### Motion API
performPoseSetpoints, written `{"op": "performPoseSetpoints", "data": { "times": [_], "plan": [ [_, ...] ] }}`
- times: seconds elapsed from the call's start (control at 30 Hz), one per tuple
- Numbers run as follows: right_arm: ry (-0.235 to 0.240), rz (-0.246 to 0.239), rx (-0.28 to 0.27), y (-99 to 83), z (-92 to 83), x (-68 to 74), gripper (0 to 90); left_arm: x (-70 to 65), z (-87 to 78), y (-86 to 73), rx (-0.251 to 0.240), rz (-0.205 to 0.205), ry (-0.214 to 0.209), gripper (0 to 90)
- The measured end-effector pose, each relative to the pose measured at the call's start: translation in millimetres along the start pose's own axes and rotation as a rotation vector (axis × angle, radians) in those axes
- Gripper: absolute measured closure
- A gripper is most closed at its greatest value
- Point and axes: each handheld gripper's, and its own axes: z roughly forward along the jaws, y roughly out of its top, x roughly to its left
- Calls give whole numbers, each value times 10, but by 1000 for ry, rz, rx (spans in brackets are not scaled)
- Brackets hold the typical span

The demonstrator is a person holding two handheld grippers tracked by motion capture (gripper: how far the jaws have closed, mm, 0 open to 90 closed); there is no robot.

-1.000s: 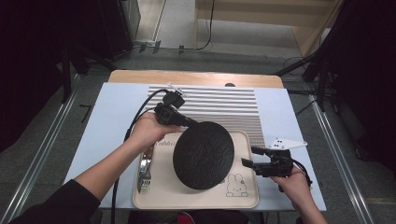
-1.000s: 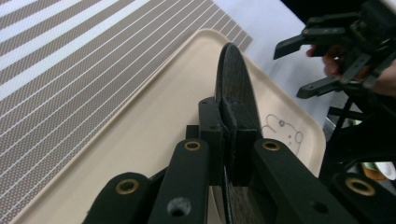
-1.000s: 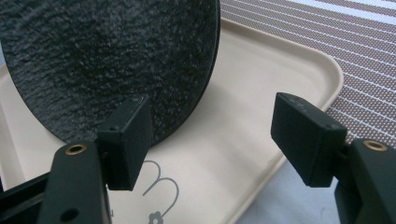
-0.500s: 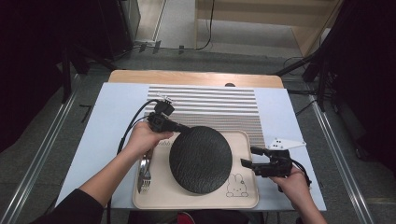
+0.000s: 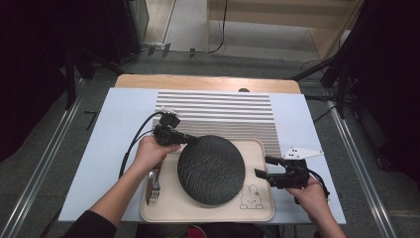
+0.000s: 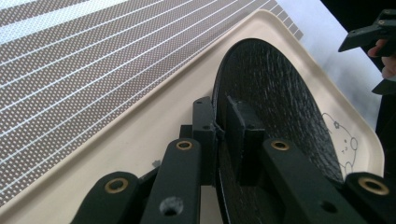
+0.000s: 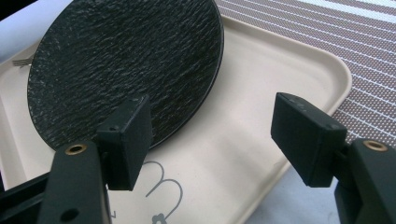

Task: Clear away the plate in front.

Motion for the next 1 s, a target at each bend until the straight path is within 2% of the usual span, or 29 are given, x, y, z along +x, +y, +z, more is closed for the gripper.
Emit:
{"op": "performPoseSetpoints", "data": {
  "times": [0.07,0.2,0.3,0.4,0.57,0.67,0.87,1.0],
  "plan": [
    [3,-1,1,1,3,5,284,-9,19,-24,-5,12,21,797],
    [4,-5,2,1,2,8,284,40,46,-89,-11,2,20,790],
    [4,-3,0,-1,0,9,284,53,86,-130,9,16,50,770],
    [4,-5,2,1,0,9,284,85,102,-153,6,3,39,767],
    [4,-12,2,2,10,12,284,100,147,-186,29,22,67,745],
    [5,-10,4,1,14,16,284,121,163,-201,36,11,65,742],
    [6,-13,5,-1,16,15,284,112,178,-215,46,54,78,722],
    [5,-9,5,-2,14,17,284,107,137,-206,17,76,57,605]
  ]
}}
